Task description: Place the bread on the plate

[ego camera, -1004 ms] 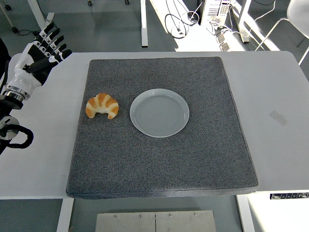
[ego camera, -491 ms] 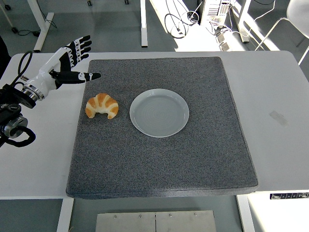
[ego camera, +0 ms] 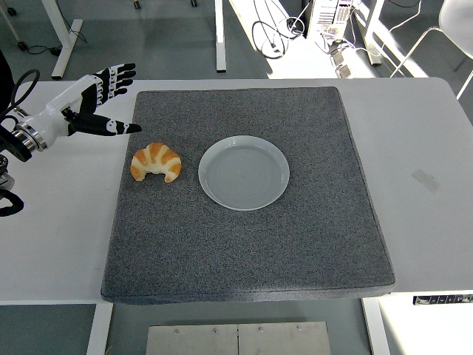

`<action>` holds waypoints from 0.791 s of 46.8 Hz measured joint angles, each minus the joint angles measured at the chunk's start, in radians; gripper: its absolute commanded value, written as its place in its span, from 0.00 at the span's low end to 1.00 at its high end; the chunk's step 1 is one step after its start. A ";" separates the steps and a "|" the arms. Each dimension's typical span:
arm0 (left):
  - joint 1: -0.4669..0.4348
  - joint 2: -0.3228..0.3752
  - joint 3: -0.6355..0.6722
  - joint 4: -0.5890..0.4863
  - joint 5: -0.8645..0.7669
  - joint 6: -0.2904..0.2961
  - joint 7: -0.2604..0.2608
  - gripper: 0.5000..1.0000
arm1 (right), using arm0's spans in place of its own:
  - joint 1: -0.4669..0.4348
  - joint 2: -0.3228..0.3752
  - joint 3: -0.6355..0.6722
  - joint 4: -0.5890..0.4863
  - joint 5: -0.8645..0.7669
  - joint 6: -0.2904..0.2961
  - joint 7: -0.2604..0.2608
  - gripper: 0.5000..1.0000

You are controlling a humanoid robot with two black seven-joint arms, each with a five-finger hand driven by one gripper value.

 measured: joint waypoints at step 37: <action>-0.044 0.015 0.061 -0.122 0.293 0.009 0.321 1.00 | 0.000 0.000 0.000 0.000 0.000 0.000 0.001 1.00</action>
